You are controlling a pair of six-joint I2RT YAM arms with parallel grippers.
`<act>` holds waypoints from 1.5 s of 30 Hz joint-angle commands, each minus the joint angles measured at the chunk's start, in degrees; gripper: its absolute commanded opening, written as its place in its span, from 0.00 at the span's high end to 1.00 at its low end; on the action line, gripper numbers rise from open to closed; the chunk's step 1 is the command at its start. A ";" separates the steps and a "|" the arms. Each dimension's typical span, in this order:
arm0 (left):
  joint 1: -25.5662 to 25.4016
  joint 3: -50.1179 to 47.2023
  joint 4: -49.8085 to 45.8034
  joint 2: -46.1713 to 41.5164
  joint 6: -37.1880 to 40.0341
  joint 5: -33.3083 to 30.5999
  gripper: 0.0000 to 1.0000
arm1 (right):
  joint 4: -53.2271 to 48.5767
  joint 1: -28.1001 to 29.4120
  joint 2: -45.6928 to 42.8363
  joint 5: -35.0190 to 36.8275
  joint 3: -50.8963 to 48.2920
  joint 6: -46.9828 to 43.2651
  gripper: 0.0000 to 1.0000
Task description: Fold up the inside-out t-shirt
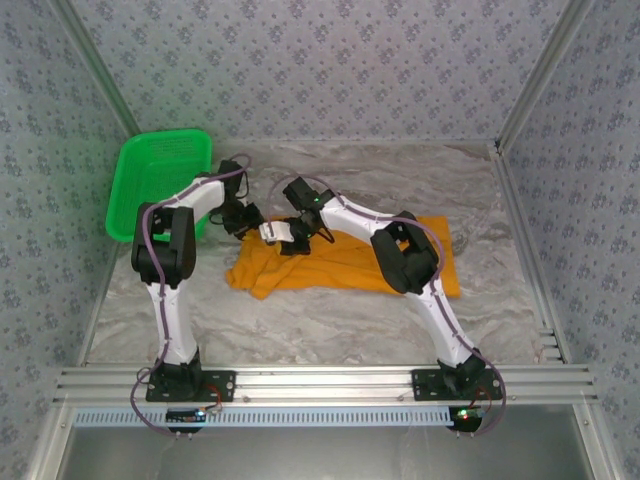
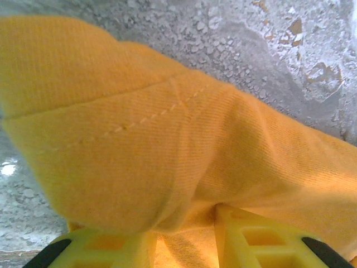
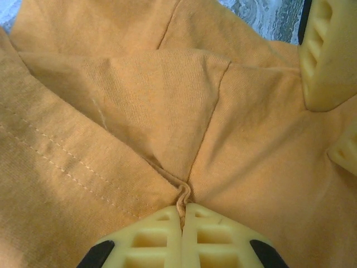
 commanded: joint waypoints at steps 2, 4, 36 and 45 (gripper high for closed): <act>0.64 0.02 -2.13 1.62 -0.50 -0.37 0.68 | -0.50 -0.34 -6.51 -0.31 -2.68 -2.49 1.00; 0.74 -0.21 -2.04 1.63 -0.64 -0.40 0.68 | 1.14 -0.58 -10.01 -0.51 -5.22 -4.22 1.00; -2.06 0.12 -8.31 -8.61 1.23 -5.42 0.58 | -1.89 -31.88 -47.08 42.10 -34.58 85.69 0.54; -2.16 4.25 -6.57 -2.51 0.73 -4.80 0.59 | -0.73 -49.72 -34.20 15.13 -36.18 82.94 0.40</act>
